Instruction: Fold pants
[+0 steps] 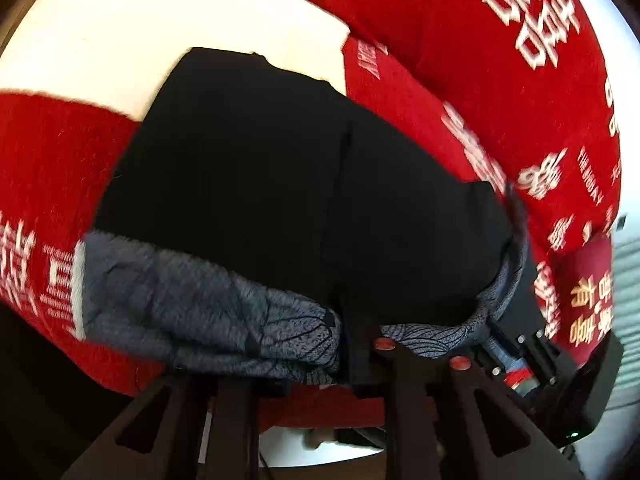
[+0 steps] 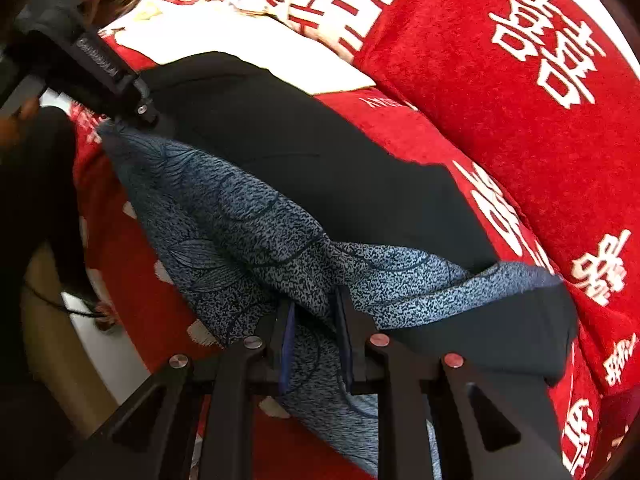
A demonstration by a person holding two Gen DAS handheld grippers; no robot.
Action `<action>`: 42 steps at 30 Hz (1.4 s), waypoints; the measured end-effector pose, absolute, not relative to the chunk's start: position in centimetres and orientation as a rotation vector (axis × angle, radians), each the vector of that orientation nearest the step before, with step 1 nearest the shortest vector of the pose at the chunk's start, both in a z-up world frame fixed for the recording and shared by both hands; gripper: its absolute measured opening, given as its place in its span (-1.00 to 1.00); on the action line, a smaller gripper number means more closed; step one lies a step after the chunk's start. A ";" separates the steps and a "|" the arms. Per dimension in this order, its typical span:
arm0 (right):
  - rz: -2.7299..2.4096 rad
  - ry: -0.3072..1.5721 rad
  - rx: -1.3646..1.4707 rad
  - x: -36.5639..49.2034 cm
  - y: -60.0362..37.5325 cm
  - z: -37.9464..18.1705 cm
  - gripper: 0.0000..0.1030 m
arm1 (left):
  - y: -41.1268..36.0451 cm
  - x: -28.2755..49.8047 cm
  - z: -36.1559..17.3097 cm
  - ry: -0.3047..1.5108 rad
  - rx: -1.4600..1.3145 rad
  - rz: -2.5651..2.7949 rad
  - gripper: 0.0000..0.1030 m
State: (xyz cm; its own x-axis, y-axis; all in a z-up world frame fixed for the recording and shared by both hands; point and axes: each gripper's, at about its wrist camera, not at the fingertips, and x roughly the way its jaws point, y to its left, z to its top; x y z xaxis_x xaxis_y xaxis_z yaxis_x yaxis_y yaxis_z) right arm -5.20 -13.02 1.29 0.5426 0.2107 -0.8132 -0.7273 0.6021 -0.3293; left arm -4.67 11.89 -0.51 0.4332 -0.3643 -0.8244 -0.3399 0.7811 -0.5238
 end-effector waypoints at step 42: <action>-0.178 1.321 0.011 24.4 -27.0 0.5 0.85 | -0.4 -0.6 1.5 1.234 -0.078 0.005 0.79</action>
